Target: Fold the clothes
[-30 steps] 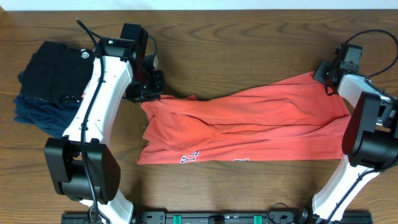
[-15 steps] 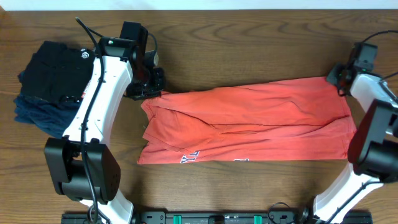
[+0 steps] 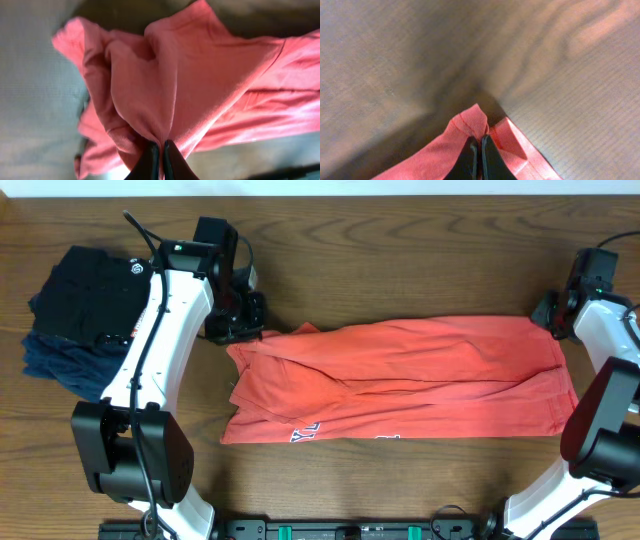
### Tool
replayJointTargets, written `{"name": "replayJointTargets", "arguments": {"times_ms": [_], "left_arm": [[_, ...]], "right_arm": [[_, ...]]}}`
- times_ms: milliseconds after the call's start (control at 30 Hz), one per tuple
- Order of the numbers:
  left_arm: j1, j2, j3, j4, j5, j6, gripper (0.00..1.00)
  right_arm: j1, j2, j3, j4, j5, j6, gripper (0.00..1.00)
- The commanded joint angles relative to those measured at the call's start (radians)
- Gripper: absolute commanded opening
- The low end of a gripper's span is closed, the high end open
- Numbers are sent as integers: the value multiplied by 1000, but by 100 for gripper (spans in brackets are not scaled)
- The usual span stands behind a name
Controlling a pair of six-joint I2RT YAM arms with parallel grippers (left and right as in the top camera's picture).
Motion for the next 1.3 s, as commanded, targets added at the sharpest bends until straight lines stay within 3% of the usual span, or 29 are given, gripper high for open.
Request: {"name": "replayJointTargets", "arguments": {"times_ms": [0,367,933,1033,1100,1133,1267], "left_arm": [[1,3,-3,-51,9,7,6],[1,3,-3,-266,8,72,6],[1,3,-108,-290,8,97,6],[1,3,-120,-296,8,97,11],[1,3,-122,-304,8,97,34],[1,3,-122,-306,8,97,37],[1,3,-122,-306,8,97,40]], "right_arm": [[-32,-95,1,-62,93,-13,1],[-108,-157,-1,-349,124,-13,1],[-113,-157,-1,-482,124,-13,2],[-113,-157,-1,-494,124,-13,20],[-113,-157,-1,-501,124,-13,36],[-113,-157,-1,-502,124,-13,42],[-113,-157,-1,-505,124,-13,46]]}}
